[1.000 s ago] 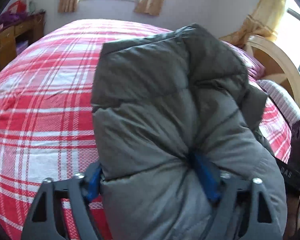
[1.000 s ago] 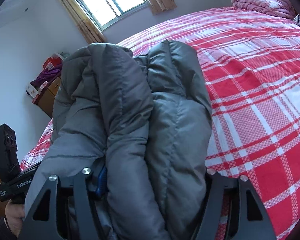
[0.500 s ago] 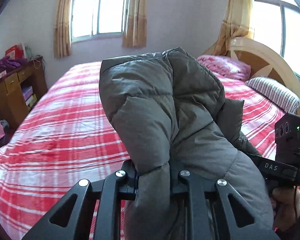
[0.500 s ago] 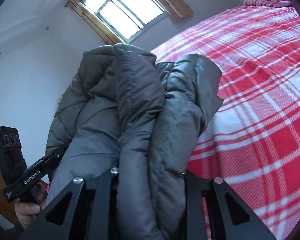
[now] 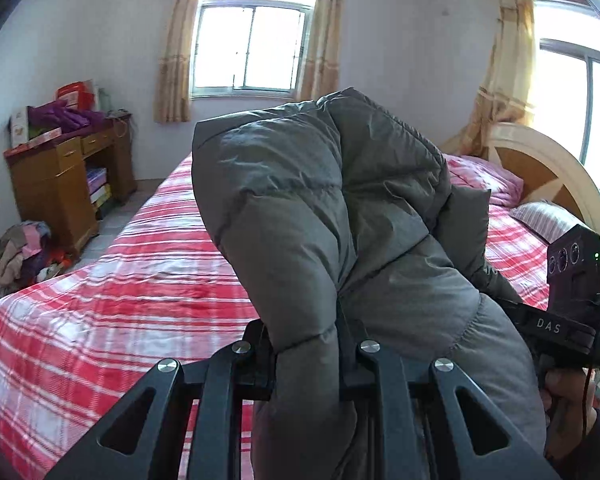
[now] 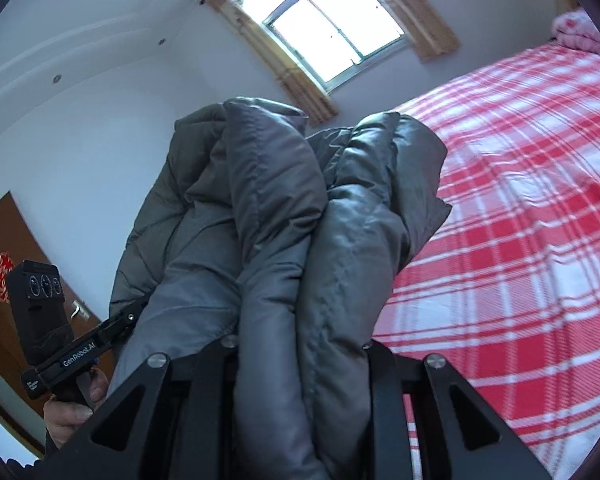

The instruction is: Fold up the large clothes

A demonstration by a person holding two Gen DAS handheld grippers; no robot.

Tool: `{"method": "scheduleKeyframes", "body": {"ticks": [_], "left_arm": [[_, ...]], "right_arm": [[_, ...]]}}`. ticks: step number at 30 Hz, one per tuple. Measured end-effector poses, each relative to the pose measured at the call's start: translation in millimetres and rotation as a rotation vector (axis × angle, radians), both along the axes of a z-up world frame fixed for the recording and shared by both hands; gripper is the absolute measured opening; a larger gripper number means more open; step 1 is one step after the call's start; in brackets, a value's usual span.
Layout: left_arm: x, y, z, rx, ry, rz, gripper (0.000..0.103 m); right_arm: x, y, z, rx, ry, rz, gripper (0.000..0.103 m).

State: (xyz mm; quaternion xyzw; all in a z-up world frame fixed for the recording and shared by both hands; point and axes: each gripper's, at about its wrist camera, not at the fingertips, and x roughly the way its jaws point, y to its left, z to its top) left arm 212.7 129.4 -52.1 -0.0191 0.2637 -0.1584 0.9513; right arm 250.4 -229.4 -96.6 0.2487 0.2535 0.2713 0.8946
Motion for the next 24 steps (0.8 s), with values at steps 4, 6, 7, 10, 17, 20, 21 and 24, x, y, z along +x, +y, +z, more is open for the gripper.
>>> {"method": "scheduleKeyframes", "body": {"ticks": [4, 6, 7, 10, 17, 20, 21, 24], "left_arm": [[-0.1, 27.1, -6.4, -0.014, 0.008, 0.050, 0.020], [-1.1, 38.5, -10.4, -0.022, 0.018, 0.071, 0.020], [-1.3, 45.2, -13.9, -0.024, 0.025, 0.084, 0.020], [-2.8, 64.3, -20.7, -0.034, 0.040, 0.113, 0.020], [-3.5, 88.8, -35.0, -0.055, 0.070, 0.155, 0.019], [-2.1, 97.1, -41.9, -0.056, 0.083, 0.164, 0.019], [-1.6, 99.1, -43.6, -0.057, 0.087, 0.165, 0.019], [1.6, 108.4, -50.2, -0.062, 0.104, 0.175, 0.019]], "right_arm": [[11.6, 27.1, 2.1, -0.035, 0.002, 0.044, 0.023], [15.8, 38.0, 2.1, -0.049, 0.004, 0.061, 0.023], [19.0, 45.9, 1.7, -0.063, 0.006, 0.072, 0.023], [24.7, 63.4, -1.9, -0.088, 0.014, 0.099, 0.023], [34.3, 96.7, -10.2, -0.128, 0.040, 0.145, 0.022], [36.9, 105.0, -14.1, -0.139, 0.051, 0.156, 0.022], [37.8, 107.8, -15.7, -0.142, 0.056, 0.160, 0.022], [42.3, 113.7, -19.8, -0.155, 0.070, 0.169, 0.022]]}}
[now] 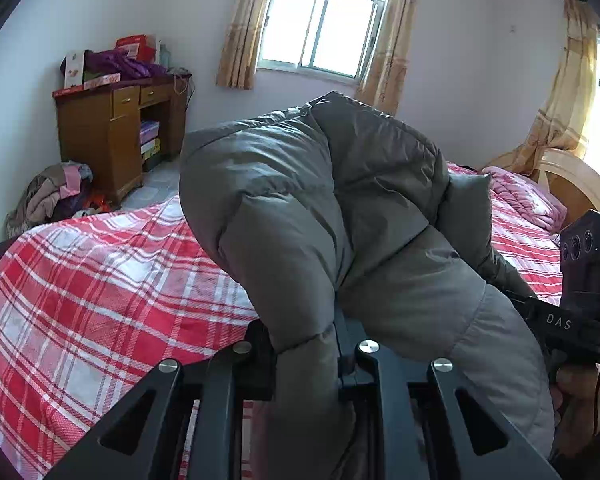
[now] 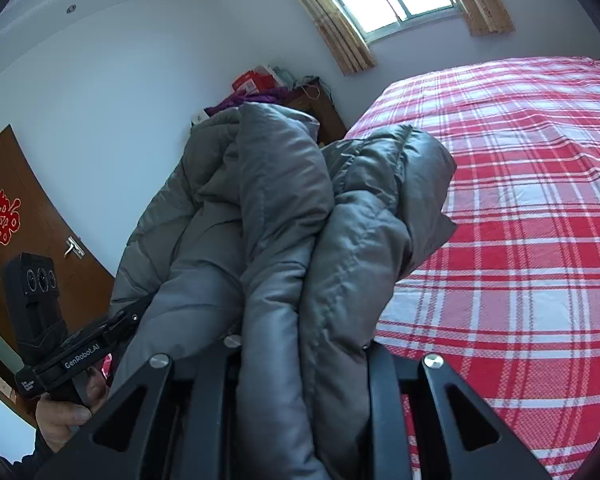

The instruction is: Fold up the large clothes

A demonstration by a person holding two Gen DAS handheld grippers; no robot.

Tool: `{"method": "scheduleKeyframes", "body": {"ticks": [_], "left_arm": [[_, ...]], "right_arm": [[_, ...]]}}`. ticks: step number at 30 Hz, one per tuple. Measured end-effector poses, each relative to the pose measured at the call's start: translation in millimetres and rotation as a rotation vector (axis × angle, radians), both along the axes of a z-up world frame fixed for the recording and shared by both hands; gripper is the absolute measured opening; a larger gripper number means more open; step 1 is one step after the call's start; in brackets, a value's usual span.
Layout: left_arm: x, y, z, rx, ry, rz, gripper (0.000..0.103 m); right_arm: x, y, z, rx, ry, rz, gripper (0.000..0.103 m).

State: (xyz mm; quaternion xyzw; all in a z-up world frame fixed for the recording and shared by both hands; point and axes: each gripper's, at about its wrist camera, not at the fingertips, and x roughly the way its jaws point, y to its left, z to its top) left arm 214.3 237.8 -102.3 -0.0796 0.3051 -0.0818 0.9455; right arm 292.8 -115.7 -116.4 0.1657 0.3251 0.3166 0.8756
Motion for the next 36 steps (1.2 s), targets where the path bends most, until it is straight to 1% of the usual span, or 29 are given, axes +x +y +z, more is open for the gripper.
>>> {"method": "scheduleKeyframes", "body": {"ticks": [3, 16, 23, 26, 29, 31, 32, 34, 36], "left_arm": [[1.7, 5.5, -4.1, 0.002, 0.010, 0.005, 0.019], [15.6, 28.8, -28.3, 0.003, 0.070, 0.026, 0.019], [17.4, 36.8, -39.5, 0.007, 0.095, 0.041, 0.021], [18.0, 38.2, -44.9, 0.012, 0.108, 0.057, 0.026], [17.7, 37.9, -48.8, 0.024, 0.113, 0.076, 0.034], [18.7, 35.8, -51.9, 0.045, 0.120, 0.088, 0.043], [19.0, 34.6, -53.7, 0.056, 0.122, 0.094, 0.046], [19.4, 33.3, -56.5, 0.084, 0.126, 0.119, 0.061], [18.9, 34.3, -59.2, 0.097, 0.122, 0.135, 0.065]], "right_arm": [[7.8, 7.2, -6.2, -0.009, 0.011, 0.009, 0.022], [6.8, 36.3, -10.0, -0.047, 0.033, 0.035, 0.022], [17.1, 48.6, -19.4, -0.066, 0.060, 0.040, 0.022], [17.8, 52.0, -24.0, -0.075, 0.075, 0.039, 0.022], [19.4, 55.3, -29.3, -0.086, 0.085, 0.035, 0.022], [20.5, 56.5, -33.6, -0.096, 0.091, 0.029, 0.022], [20.9, 56.6, -35.7, -0.098, 0.095, 0.028, 0.023], [21.6, 56.3, -40.4, -0.109, 0.099, 0.022, 0.024], [21.9, 56.4, -44.7, -0.126, 0.102, 0.015, 0.027]]}}
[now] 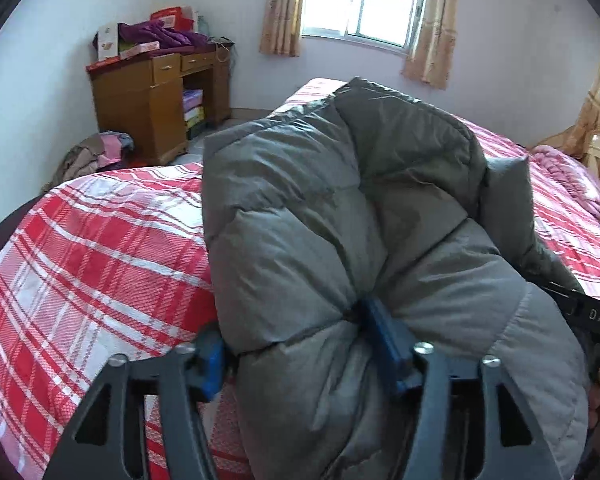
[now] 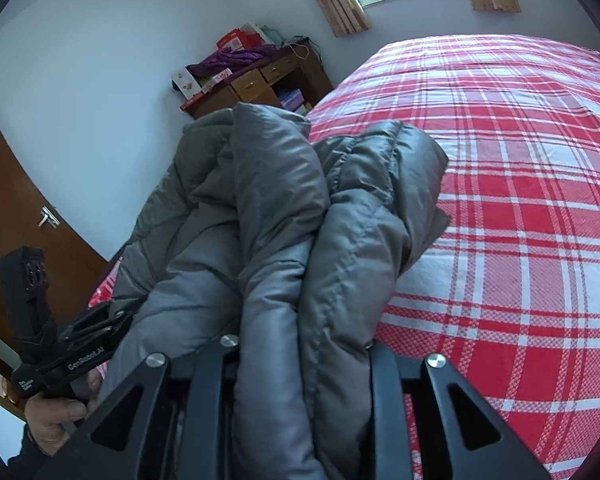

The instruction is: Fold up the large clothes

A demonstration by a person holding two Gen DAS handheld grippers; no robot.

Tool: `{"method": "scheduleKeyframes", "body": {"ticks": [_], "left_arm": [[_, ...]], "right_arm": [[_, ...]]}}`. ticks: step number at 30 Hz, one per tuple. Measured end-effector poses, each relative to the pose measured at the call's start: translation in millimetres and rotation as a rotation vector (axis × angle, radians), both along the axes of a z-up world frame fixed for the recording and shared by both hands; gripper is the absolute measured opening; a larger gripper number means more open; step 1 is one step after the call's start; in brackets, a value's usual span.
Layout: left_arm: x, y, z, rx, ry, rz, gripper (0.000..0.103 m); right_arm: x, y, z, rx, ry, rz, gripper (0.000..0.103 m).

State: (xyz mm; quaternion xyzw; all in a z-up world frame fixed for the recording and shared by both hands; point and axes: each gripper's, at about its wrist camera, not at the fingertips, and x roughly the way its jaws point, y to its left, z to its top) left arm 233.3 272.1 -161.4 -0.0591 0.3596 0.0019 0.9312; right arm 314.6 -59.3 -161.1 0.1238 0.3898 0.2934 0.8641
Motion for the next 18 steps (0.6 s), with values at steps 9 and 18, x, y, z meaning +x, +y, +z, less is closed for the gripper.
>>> {"method": "scheduleKeyframes", "body": {"ticks": [9, 18], "left_arm": [[2.5, 9.1, -10.6, -0.004, 0.005, 0.054, 0.084], [10.5, 16.4, -19.4, -0.004, 0.016, 0.101, 0.099]], "right_arm": [[-0.6, -1.3, -11.9, -0.037, -0.010, -0.021, 0.042], [-0.7, 0.0, -20.0, -0.092, -0.034, -0.071, 0.057]]}}
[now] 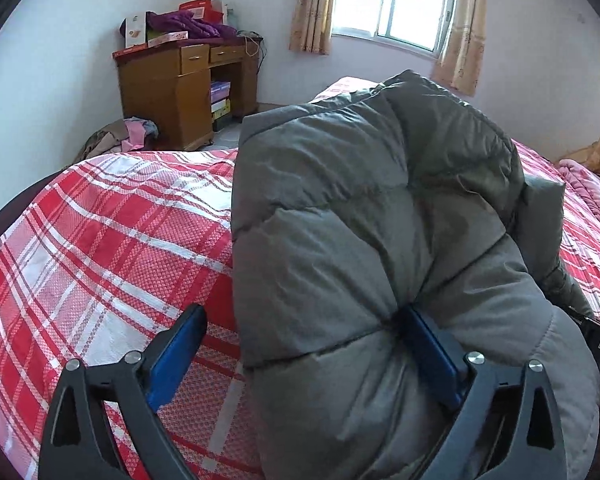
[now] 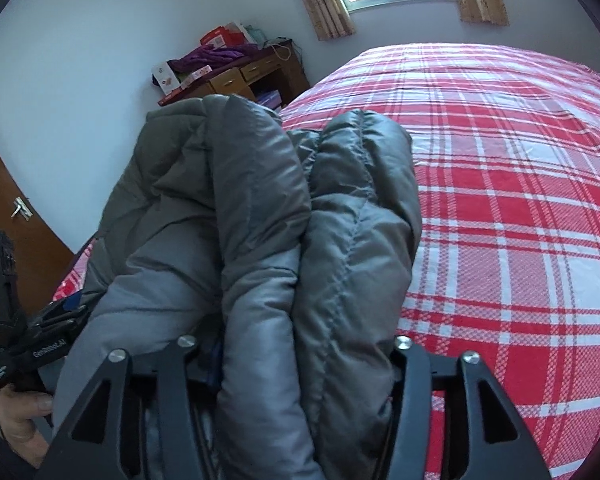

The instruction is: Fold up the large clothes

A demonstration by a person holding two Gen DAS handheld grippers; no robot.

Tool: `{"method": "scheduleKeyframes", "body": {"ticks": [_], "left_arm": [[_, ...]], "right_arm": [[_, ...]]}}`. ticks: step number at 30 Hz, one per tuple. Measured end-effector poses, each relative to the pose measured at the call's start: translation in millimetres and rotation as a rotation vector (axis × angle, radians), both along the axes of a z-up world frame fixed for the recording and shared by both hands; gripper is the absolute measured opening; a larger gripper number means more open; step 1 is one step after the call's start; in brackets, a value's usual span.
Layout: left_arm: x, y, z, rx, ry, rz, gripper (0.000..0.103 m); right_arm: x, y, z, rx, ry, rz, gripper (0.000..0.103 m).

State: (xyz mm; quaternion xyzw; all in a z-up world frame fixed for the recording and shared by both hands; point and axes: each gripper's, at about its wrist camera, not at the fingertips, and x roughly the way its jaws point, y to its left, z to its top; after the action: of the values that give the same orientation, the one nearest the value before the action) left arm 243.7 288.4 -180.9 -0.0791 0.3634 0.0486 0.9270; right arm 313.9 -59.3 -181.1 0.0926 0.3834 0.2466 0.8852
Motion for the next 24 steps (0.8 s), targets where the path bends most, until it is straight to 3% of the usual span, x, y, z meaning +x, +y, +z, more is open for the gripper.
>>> {"method": "scheduleKeyframes", "body": {"ticks": [14, 24], "left_arm": [[4.1, 0.0, -8.1, 0.006, 0.008, 0.020, 0.102], [5.4, 0.6, -8.1, 0.012, 0.020, 0.030, 0.102]], "right_arm": [[10.4, -3.1, -12.1, -0.010, 0.034, -0.034, 0.071], [18.8, 3.5, -14.0, -0.073, 0.037, -0.035, 0.073]]}}
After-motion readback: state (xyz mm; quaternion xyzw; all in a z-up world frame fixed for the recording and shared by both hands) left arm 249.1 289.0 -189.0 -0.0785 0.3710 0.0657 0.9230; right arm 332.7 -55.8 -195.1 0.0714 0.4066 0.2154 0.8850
